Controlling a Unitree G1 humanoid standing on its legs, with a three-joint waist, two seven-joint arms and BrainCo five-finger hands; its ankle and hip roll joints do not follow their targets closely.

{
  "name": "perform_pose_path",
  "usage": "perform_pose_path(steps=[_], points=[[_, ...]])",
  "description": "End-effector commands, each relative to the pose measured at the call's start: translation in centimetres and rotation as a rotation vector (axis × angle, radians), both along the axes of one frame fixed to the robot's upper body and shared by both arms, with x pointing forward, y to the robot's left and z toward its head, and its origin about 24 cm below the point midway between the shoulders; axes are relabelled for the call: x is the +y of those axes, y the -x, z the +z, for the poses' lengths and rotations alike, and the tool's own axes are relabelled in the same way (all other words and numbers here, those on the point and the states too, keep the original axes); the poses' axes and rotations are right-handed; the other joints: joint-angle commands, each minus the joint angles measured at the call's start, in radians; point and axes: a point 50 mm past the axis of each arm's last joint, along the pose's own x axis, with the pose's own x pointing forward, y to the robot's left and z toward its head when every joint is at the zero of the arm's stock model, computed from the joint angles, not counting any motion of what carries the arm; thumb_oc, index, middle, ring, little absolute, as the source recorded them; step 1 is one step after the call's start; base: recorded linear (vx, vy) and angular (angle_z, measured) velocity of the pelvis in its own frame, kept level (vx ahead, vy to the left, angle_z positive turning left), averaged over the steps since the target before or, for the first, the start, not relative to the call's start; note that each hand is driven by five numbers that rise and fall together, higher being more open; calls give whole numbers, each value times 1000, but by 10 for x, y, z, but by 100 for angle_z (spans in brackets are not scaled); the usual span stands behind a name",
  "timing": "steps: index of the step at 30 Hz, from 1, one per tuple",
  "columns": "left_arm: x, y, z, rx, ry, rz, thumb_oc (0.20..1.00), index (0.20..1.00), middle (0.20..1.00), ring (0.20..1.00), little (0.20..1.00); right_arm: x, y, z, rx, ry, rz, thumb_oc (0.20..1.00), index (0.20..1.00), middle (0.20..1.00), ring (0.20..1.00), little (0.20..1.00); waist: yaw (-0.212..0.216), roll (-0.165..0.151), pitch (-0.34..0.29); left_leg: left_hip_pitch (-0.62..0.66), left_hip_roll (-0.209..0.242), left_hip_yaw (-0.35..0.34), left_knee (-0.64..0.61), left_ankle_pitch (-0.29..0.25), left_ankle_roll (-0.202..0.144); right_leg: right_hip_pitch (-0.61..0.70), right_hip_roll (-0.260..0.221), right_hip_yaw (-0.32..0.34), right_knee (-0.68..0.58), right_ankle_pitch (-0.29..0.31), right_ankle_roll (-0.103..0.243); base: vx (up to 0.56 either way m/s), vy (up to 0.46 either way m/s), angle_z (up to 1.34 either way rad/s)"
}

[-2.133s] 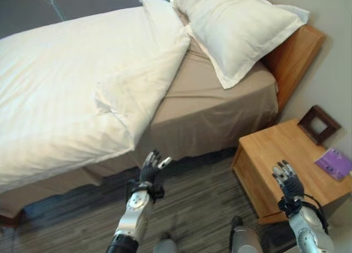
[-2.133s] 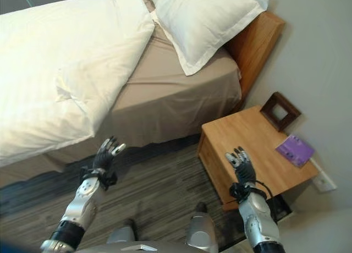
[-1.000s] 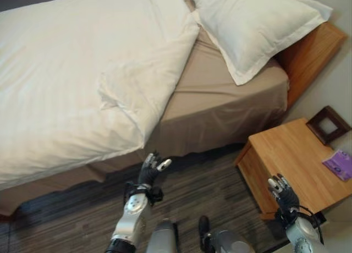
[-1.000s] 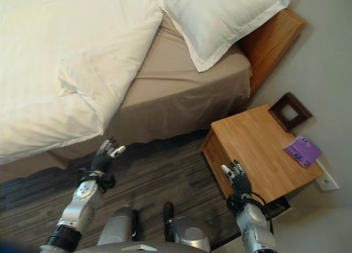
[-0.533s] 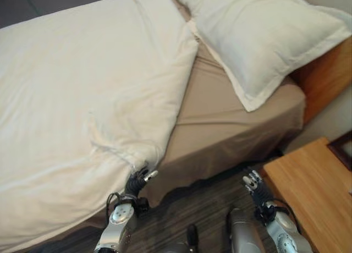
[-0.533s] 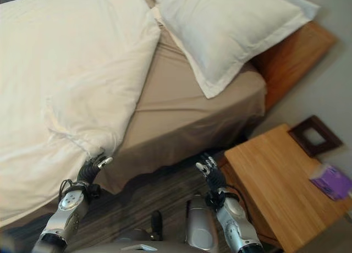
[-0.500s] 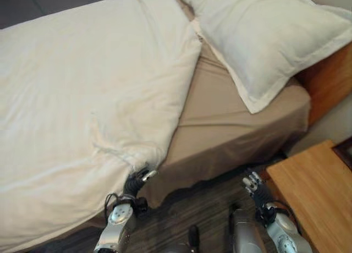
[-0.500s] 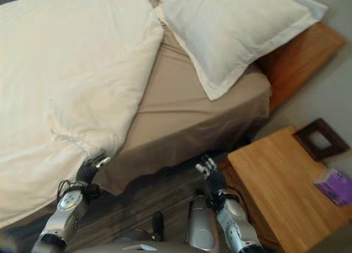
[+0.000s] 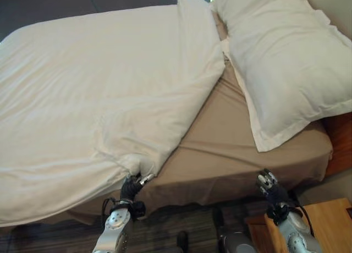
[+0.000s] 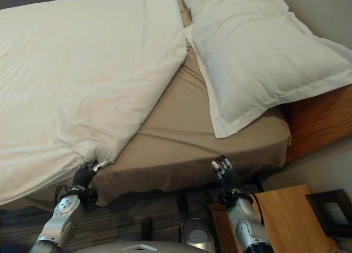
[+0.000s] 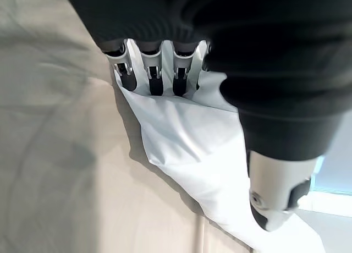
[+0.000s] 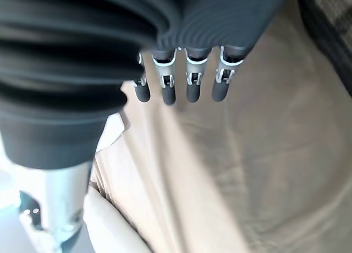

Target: Making the bed.

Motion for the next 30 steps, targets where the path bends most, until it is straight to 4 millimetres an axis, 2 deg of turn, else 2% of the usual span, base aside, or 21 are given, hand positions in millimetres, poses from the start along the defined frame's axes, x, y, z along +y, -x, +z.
perform_pose_path(steps=[1, 6, 8, 9, 15, 24, 25, 28, 29, 30], points=[[-17, -29, 27, -151, -12, -142, 1000, 1000, 1000, 1000, 1000, 0, -5, 17, -97, -7, 10, 1000, 1000, 1000, 1000, 1000, -53, -19, -33, -8, -32, -55, 7, 83, -65, 164, -75, -3, -22, -139, 69, -16, -2, -17], [-17, -13, 7, -35, -55, -215, 1000, 1000, 1000, 1000, 1000, -3, -8, 18, -98, 11, 10, 1000, 1000, 1000, 1000, 1000, -56, -10, -23, -17, -36, -51, 7, 86, -62, 155, -75, 2, -22, -134, 71, -22, 4, 3], [-16, 8, -13, 87, -107, -302, 1000, 1000, 1000, 1000, 1000, -7, -10, 20, -107, 29, 11, 1000, 1000, 1000, 1000, 1000, -58, -2, -14, -20, -39, -50, 7, 85, -59, 147, -75, 4, -14, -134, 74, -35, 21, -9], [-16, 9, -13, 87, -108, -303, 1000, 1000, 1000, 1000, 1000, -7, -10, 20, -107, 29, 11, 1000, 1000, 1000, 1000, 1000, -58, -2, -15, -20, -39, -50, 7, 85, -59, 147, -75, 4, -14, -135, 74, -30, 19, -6], [-1, 83, -73, 475, -174, -329, 1000, 1000, 1000, 1000, 1000, -17, -10, 17, -99, 37, -24, 1000, 1000, 1000, 1000, 1000, -45, 5, -1, -22, -39, -52, 7, 87, -55, 141, -74, 4, -1, -140, 75, -18, 4, -1], [0, 145, -113, 780, -178, -208, 1000, 1000, 1000, 1000, 1000, -18, -16, 19, -114, 31, -35, 1000, 1000, 1000, 1000, 1000, -19, 11, 10, -34, -44, -75, 7, 95, -53, 141, -77, -14, -1, -140, 73, -36, -10, 1], [-4, 163, -120, 862, -201, -206, 1000, 1000, 1000, 1000, 1000, -18, -17, 20, -118, 23, -38, 1000, 1000, 1000, 1000, 1000, -10, 11, 13, -37, -45, -80, 7, 96, -54, 142, -78, -18, -3, -140, 72, -42, -21, 13], [-9, 167, -121, 874, -206, -219, 1000, 1000, 1000, 1000, 1000, -17, -17, 19, -118, 15, -43, 1000, 1000, 1000, 1000, 1000, -2, 13, 15, -39, -45, -84, 7, 97, -55, 145, -79, -24, -6, -142, 71, -24, -21, 8], [-14, 144, -112, 742, -230, -295, 1000, 1000, 1000, 1000, 1000, -18, -16, 20, -122, 16, -49, 1000, 1000, 1000, 1000, 1000, 7, 16, 19, -42, -47, -93, 7, 98, -56, 150, -80, -34, -10, -144, 71, -25, -17, 5], [-14, 144, -112, 742, -230, -295, 1000, 1000, 1000, 1000, 1000, -18, -16, 20, -121, 16, -49, 1000, 1000, 1000, 1000, 1000, 7, 16, 19, -42, -47, -93, 7, 98, -56, 150, -80, -34, -10, -144, 71, -34, -24, 8]])
